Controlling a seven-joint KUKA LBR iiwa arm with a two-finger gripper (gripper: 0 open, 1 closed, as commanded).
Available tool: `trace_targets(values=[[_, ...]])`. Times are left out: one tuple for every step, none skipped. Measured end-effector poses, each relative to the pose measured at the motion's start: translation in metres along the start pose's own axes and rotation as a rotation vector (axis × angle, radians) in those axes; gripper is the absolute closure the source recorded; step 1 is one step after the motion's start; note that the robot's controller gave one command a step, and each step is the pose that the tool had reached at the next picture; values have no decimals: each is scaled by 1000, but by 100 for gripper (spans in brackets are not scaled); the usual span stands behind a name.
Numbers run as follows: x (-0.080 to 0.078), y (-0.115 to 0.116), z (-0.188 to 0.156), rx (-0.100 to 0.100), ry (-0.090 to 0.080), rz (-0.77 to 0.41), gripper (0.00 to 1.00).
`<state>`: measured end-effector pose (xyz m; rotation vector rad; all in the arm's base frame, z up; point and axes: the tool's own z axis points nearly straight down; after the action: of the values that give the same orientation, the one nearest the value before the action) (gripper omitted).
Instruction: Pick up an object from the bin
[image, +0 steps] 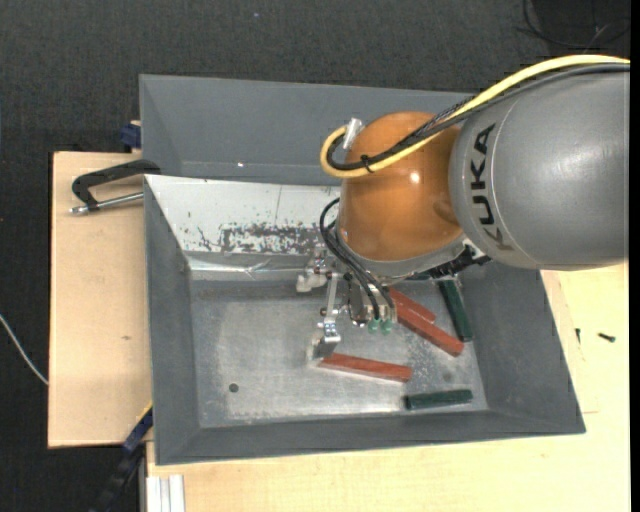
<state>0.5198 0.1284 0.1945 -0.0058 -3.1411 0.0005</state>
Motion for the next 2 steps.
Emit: trace_targets(values=[[0, -32, -26, -2, -6, -219, 100], [0, -32, -26, -2, -6, -219, 0]])
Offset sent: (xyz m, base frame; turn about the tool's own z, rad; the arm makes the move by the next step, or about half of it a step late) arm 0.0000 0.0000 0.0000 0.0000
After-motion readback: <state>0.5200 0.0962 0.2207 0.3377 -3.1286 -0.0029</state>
